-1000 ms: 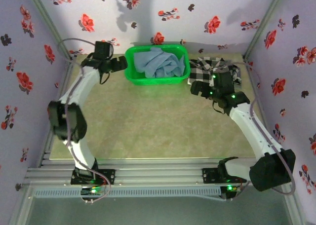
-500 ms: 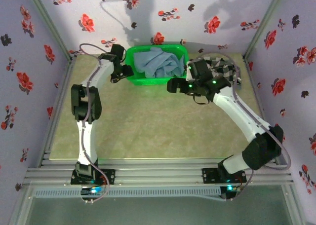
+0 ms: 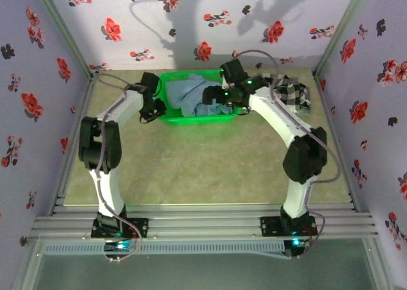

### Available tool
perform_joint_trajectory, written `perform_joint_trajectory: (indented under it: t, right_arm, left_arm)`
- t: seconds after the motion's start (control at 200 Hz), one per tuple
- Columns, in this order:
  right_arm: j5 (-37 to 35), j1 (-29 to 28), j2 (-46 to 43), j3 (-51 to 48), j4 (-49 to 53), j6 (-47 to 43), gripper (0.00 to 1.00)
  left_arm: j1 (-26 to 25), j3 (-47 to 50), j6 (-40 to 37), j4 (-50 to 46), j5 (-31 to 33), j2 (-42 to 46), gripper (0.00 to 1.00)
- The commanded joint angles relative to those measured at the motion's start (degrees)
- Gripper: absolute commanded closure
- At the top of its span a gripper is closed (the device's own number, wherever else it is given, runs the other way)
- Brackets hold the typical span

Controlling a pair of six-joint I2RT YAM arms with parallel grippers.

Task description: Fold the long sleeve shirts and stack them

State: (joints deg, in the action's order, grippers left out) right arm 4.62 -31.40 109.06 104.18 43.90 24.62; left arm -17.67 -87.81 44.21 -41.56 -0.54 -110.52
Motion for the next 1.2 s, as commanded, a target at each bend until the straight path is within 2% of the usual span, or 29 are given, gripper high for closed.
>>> perform_joint_trajectory:
  t: [0.0,0.245,0.31,0.375,0.455,0.53,0.575,0.615,0.68,0.745,0.87,0.985,1.09,1.195]
  right_arm:
    - [-2.7,-3.1,5.2,4.6,1.8,-0.6,0.01]
    - [-7.7,-10.4,18.3,6.5,4.6,5.8,0.01]
    - [-8.2,-11.5,20.8,5.5,3.9,8.3,0.06]
    - [-8.7,-11.8,21.5,4.4,3.3,10.4,0.20]
    - [-8.7,-11.8,20.1,3.7,1.9,11.3,0.54]
    - [-6.8,-11.7,16.5,4.1,-0.1,11.5,0.80]
    - [-3.9,-11.6,12.2,2.9,-4.6,11.9,0.93]
    - [-1.6,-11.7,7.8,1.8,-8.9,12.1,1.00]
    - [1.6,-11.8,0.9,2.5,-12.9,11.3,1.00]
    - [4.7,-11.6,-4.3,7.5,-11.0,9.8,1.00]
    - [4.9,-10.0,-11.8,21.9,0.1,8.1,1.00]
    - [5.2,-5.6,-17.6,32.4,11.7,7.5,1.00]
    - [5.4,-2.1,-23.3,31.4,20.0,7.2,1.00]
    - [3.4,-2.0,-29.9,23.0,22.6,6.5,1.00]
  left_arm:
    - [-4.1,8.8,6.2,-2.3,5.2,8.1,0.96]
    - [-10.1,31.4,25.7,6.9,5.6,24.5,0.99]
    - [-11.5,35.2,30.3,7.8,6.7,28.1,1.00]
    - [-11.9,39.2,34.0,9.3,7.6,31.4,1.00]
    - [-11.9,41.8,37.2,9.1,9.3,35.0,1.00]
    - [-11.9,41.6,38.8,6.4,11.4,36.8,1.00]
    - [-11.7,41.3,39.6,5.2,12.7,37.5,1.00]
    - [-11.2,41.1,40.4,4.2,13.8,38.3,1.00]
    - [-9.2,41.0,41.5,2.6,15.4,39.3,1.00]
    - [-5.8,41.9,42.9,2.4,15.7,40.8,1.00]
    - [2.0,42.6,46.1,2.7,15.7,43.0,1.00]
    - [7.6,40.1,48.9,2.8,16.4,42.0,1.00]
    - [10.0,34.9,52.1,0.8,18.6,38.2,1.00]
    - [10.8,31.2,57.0,0.5,20.8,34.1,1.00]
